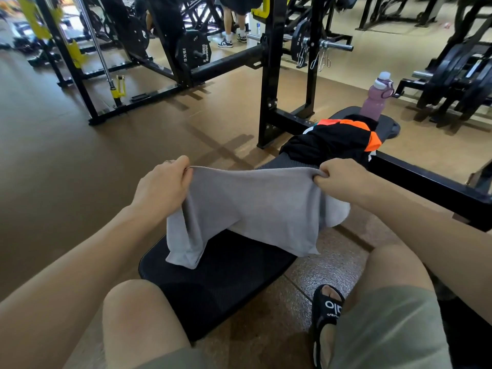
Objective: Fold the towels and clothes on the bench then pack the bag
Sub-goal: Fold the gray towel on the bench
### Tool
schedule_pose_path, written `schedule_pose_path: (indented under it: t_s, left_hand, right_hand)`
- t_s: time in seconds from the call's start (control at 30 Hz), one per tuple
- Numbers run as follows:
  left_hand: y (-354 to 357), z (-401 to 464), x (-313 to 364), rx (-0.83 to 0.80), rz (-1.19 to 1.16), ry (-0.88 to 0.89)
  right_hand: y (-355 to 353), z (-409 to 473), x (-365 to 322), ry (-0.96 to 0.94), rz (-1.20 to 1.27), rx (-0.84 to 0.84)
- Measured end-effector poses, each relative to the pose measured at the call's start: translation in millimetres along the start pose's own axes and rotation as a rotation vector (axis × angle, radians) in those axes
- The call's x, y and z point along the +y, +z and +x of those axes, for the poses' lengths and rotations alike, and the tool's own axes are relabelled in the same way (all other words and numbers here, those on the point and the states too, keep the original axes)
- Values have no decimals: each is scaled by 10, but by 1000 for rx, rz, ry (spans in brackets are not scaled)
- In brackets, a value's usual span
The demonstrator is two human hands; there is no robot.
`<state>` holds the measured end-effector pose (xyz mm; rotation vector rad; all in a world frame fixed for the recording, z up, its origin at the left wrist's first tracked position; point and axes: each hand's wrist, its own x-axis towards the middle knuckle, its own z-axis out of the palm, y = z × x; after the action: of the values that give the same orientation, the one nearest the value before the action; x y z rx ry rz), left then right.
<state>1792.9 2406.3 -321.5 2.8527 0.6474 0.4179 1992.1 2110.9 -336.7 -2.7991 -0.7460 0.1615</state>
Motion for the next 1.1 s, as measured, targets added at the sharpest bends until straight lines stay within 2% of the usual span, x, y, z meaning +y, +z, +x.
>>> schedule_pose_path:
  t_s: [0.2, 0.33, 0.43, 0.63, 0.73, 0.87, 1.03, 1.1]
  left_hand:
    - [142, 12, 409, -238, -417, -143]
    - [225, -68, 695, -290, -558, -124]
    - [183, -107, 848, -262, -603, -16]
    - [170, -194, 1073, -333, -587, 23]
    - [220, -238, 1069, -278, -417, 160]
    - [234, -231, 1014, -254, -399, 231]
    - [216, -241, 952, -296, -353, 375]
    - [202, -252, 952, -332, -332, 428]
  right_hand:
    - [-45, -209, -450, 72, 647, -418]
    - [50, -259, -686, 141, 873, -447]
    - [90, -274, -759, 190, 1053, -415]
    - [155, -390, -895, 157, 1199, -467]
    - [202, -395, -903, 158, 1258, -462]
    - [198, -382, -839, 146, 1151, -499]
    - [250, -304, -626, 101, 536, -465]
    - [258, -290, -602, 97, 445, -435]
